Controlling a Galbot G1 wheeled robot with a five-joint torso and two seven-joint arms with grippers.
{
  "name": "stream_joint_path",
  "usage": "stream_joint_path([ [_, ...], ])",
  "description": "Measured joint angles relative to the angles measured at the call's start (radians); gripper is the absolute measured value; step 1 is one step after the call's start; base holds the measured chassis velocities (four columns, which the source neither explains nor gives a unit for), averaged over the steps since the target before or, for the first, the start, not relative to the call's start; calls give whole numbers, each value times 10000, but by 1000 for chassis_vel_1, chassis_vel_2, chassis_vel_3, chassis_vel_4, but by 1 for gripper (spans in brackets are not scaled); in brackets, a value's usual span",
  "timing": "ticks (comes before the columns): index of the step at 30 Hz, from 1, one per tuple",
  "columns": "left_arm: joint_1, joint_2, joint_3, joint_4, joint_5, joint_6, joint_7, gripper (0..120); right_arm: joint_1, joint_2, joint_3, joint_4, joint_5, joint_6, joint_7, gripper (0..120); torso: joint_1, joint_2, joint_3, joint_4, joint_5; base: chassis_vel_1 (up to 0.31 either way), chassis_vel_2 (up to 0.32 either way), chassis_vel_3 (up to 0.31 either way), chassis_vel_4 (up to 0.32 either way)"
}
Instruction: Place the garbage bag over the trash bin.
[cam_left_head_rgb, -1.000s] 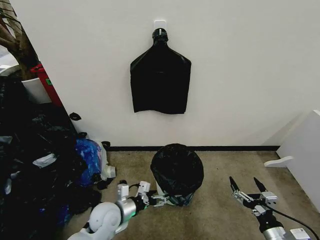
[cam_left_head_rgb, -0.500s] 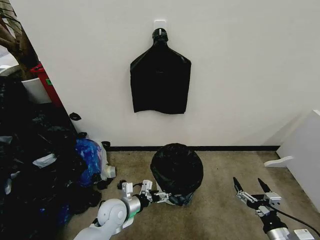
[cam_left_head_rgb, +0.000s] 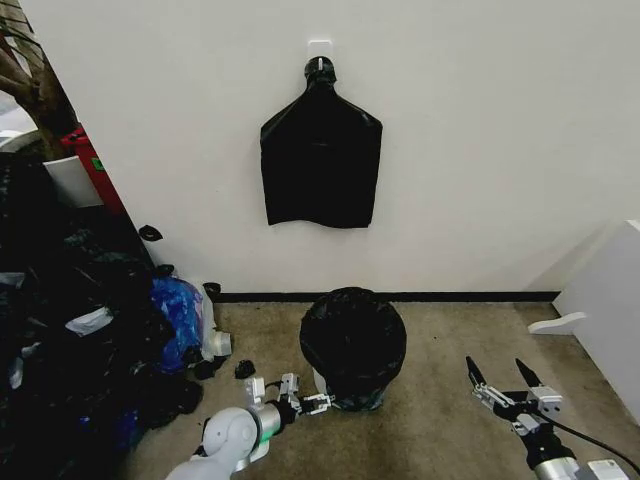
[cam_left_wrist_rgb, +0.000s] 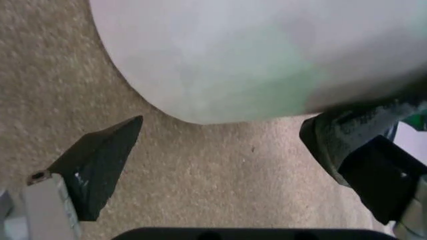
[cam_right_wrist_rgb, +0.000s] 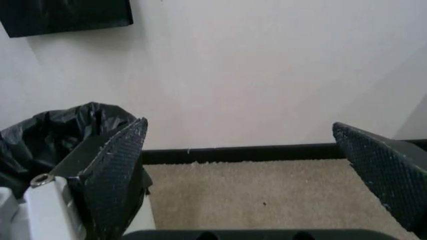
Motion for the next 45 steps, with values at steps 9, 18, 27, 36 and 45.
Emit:
stream_joint_path([
  [9,664,598,-748,-1220,53,-189,862,100,30,158,-41,247,-6,-72,109,100,0,0,0,0,-2,0,0,0,0],
  [18,1400,1167,-1561,-3086,3031,-2648,2606,100,72,385,-313,452,-162,-83,162,100,0,1,0,1,0,0,0,0,0],
  [27,2153,609,-1887,-4314,5617,-6252,998,100,-269,781,-558,887,-640,254,343,100,0,1,-1,-6,-10,0,0,0,0],
  [36,4305,243,-4530,-6168,6748,-7395,-1545,100,-573,1768,-1384,1334,-2013,1121,883,100,0,1,-1,2,-2,0,0,0,0],
  [45,6220,9,-5954,-7692,6080,-6983,-1662,100,-764,2050,-1876,1732,-2201,1134,1198,100,0,2,-1,2,-2,0,0,0,0],
])
